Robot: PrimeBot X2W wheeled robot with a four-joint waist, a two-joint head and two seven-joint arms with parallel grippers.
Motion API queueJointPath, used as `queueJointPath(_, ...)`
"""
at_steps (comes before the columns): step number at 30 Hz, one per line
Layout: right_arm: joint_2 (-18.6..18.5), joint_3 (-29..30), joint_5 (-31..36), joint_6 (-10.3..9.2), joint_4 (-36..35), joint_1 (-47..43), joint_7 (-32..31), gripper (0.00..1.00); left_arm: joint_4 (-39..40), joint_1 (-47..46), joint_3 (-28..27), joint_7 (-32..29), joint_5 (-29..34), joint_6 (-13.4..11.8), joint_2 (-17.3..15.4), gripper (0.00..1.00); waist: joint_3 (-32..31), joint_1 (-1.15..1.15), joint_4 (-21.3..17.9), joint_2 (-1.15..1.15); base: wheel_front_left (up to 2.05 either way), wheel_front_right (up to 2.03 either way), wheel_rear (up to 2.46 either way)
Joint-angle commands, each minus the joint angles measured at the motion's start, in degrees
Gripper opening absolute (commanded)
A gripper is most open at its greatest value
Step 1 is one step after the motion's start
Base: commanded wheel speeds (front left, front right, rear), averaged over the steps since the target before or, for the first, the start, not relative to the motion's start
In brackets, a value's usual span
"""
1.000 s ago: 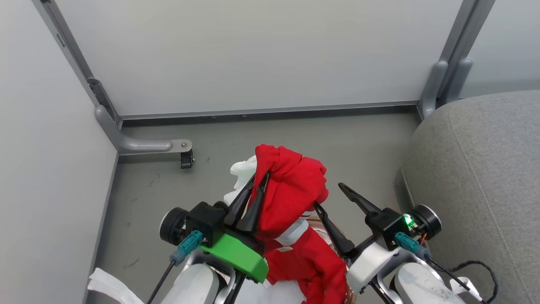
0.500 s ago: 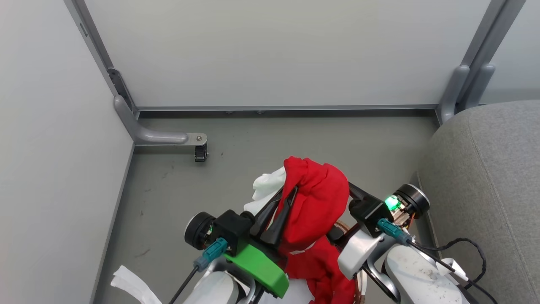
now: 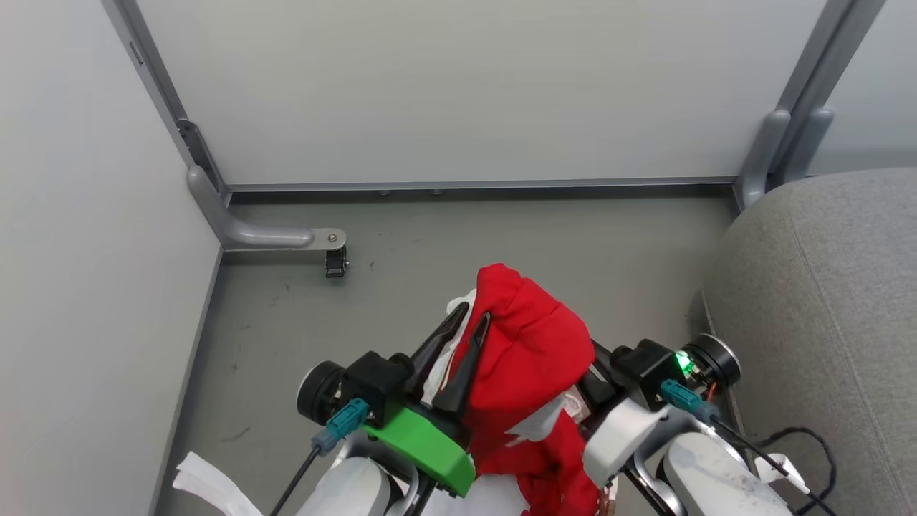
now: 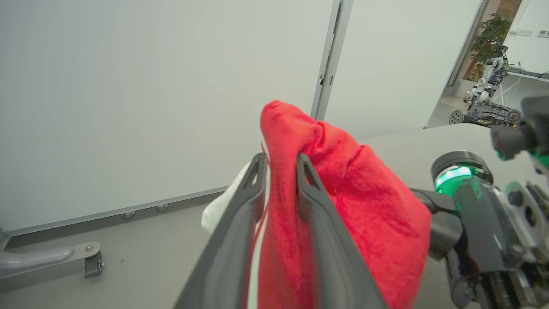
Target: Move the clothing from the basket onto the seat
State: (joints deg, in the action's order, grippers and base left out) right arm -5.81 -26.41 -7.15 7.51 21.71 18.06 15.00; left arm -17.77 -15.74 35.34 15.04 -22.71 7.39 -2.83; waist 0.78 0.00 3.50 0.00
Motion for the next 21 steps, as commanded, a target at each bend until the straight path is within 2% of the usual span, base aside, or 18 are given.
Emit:
queueJointPath(1, 0.0, 0.8, -0.5, -0.04, -0.4, -1.5, 0.3, 0.0, -0.2, 1.1, -0.5, 0.2, 0.6, 0.2, -0.1, 0.95, 0.0, 0.0, -1.2, 0.0, 0.0, 0.0, 0.0)
queueJointPath(2, 0.1, 1.3, -0.5, -0.04, -0.6, -2.4, 0.3, 0.0, -0.7, 1.5, -0.8, 0.1, 0.7, 0.2, -0.1, 1.0, -0.1, 0.0, -1.9, 0.0, 0.0, 0.0, 0.0)
queueJointPath(9, 1.1, 5.6, -1.8, -0.04, -2.2, -6.9, 0.3, 0.0, -1.0, 3.0, -2.3, 0.1, 1.2, 0.2, -0.1, 1.0, 0.0, 0.0, -8.1, 0.0, 0.0, 0.0, 0.0)
queueJointPath(19, 1.9, 9.8, -2.7, -0.04, -4.2, -9.5, 0.3, 0.0, -1.0, 3.4, -3.0, 0.1, 1.3, 0.2, -0.1, 1.0, 1.5, 0.0, -19.6, 0.0, 0.0, 0.0, 0.0)
queueJointPath(21, 2.0, 12.1, -2.9, -0.05, -4.9, -10.0, 0.3, 0.0, -0.8, 3.0, -2.7, 0.1, 1.3, 0.2, -0.2, 1.0, 1.8, 0.0, -21.7, 0.0, 0.0, 0.0, 0.0)
